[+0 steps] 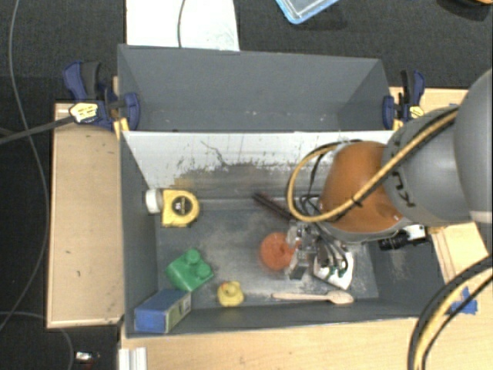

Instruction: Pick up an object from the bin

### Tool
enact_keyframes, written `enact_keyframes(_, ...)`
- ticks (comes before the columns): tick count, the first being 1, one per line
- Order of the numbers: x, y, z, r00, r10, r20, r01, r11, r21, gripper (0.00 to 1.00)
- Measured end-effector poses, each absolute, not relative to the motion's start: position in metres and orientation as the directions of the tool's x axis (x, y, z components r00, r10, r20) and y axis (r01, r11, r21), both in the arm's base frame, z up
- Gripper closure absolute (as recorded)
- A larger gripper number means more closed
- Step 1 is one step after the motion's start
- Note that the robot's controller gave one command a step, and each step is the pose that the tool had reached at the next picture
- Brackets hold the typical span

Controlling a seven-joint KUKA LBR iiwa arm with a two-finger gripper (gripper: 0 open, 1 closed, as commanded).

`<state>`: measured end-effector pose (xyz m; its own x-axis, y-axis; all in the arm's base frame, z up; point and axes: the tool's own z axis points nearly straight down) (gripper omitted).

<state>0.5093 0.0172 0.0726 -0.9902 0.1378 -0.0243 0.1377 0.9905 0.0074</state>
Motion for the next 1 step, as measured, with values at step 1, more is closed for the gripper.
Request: enact_keyframes(1,0.5074,0.0169,0.0711,-0.99,0.137,-0.019,0.137,0.991,0.006,0.0)
